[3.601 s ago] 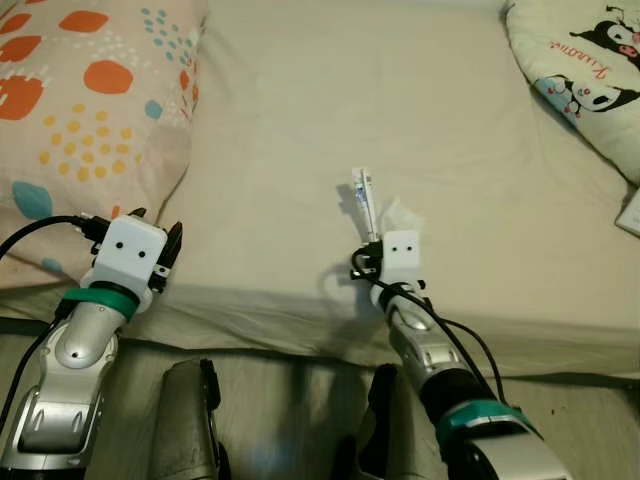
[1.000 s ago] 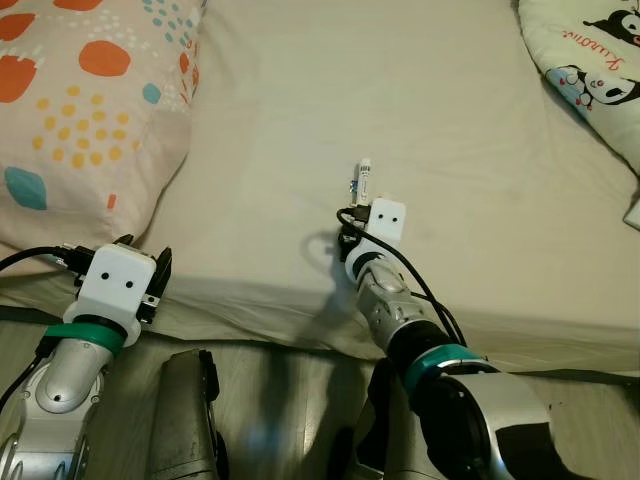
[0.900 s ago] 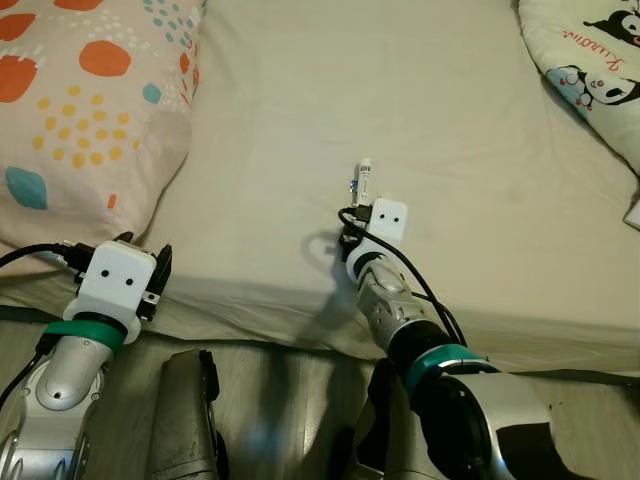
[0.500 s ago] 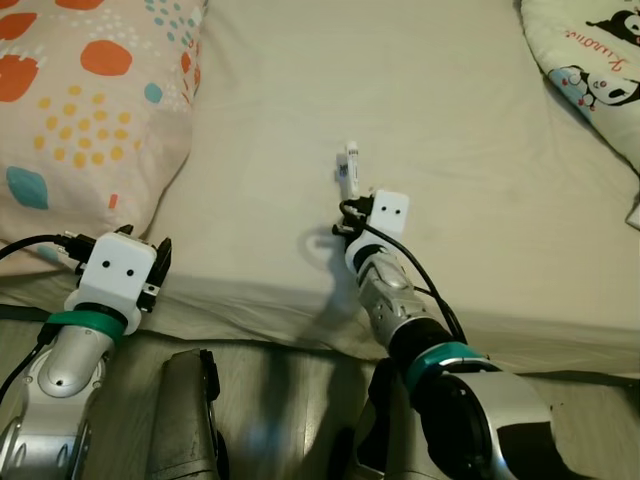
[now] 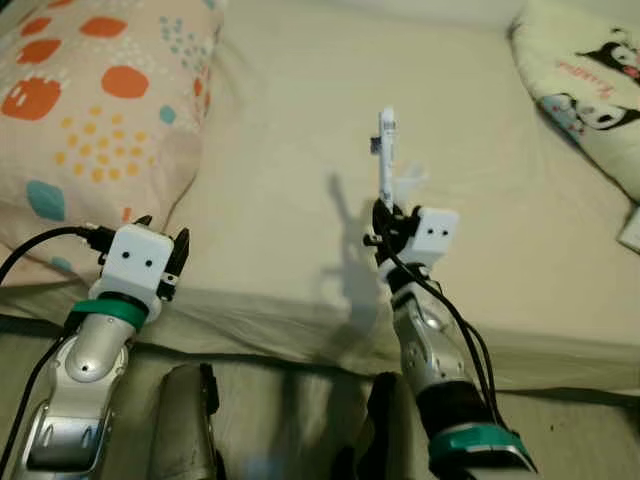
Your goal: Clean up the room
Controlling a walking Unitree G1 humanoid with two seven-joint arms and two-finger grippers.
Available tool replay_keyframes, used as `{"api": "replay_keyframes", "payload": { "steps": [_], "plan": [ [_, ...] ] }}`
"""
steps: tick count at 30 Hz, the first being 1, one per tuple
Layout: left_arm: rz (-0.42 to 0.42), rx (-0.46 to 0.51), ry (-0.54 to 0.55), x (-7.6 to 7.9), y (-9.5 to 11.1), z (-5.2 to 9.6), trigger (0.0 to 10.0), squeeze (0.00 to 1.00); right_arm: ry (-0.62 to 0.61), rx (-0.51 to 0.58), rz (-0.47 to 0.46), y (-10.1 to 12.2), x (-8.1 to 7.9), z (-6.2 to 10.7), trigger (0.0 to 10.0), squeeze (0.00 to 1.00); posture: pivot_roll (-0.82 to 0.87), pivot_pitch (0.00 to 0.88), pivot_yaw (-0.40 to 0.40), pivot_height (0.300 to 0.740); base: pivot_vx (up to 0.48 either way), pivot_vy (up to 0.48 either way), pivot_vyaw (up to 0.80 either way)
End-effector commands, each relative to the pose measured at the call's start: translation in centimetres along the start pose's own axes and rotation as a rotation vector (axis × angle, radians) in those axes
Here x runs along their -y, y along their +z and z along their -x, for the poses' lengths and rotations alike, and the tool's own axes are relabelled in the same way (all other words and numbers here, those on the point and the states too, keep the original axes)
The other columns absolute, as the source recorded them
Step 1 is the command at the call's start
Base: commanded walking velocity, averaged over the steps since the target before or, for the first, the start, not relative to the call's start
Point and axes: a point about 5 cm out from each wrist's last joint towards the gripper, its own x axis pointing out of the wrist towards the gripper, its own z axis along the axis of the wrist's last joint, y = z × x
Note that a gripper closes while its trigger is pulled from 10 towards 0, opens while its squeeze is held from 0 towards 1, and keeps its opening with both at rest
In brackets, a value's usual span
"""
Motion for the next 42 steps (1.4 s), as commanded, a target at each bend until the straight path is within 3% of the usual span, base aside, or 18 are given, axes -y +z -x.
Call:
{"api": "replay_keyframes", "payload": {
  "steps": [1,8,11,13,18,24,32,42],
  "plan": [
    [0.030,0.025,0.018,-0.3,0.4,-0.4,10.0,0.00,-0.054,-0.041,0.046,-1.0,0.8,1.1,10.0,0.00,0.18,0.027,-0.047,0.495,0.000,0.000,0.00],
    [0.013,0.032,-0.062,1.0,-0.1,-1.2,10.0,0.00,-0.130,-0.083,0.105,-1.7,2.5,1.3,10.0,0.00,0.13,0.001,-0.034,0.505,0.000,0.000,0.00],
    [0.057,0.019,-0.068,1.7,-0.4,-1.2,10.0,0.00,-0.138,-0.078,0.090,-0.9,2.8,0.9,10.0,0.00,0.12,0.000,-0.037,0.520,0.000,0.000,0.00],
    [0.057,0.019,-0.068,1.7,-0.4,-1.2,10.0,0.00,-0.138,-0.078,0.090,-0.9,2.8,0.9,10.0,0.00,0.12,0.000,-0.037,0.520,0.000,0.000,0.00],
    [0.151,-0.026,-0.035,2.2,-1.0,-1.1,10.0,0.00,-0.088,-0.066,0.092,0.4,2.2,1.0,10.0,0.00,0.12,0.000,-0.053,0.544,0.000,0.000,0.00],
    [0.134,-0.032,-0.059,3.9,-1.7,-0.7,10.0,0.00,-0.079,-0.060,0.069,0.5,1.1,0.1,10.0,0.00,0.12,0.000,-0.049,0.574,0.000,0.000,0.00],
    [0.143,-0.050,-0.042,3.6,-2.0,-1.0,10.0,0.00,-0.073,-0.089,0.046,0.3,0.3,0.4,10.0,0.00,0.12,0.000,-0.039,0.613,0.000,0.000,0.00],
    [0.116,-0.052,-0.025,3.2,-2.4,-1.3,10.0,0.00,-0.095,-0.104,0.057,0.2,1.1,0.3,10.0,0.00,0.12,0.000,-0.034,0.657,0.000,0.000,0.00]
  ]
}}
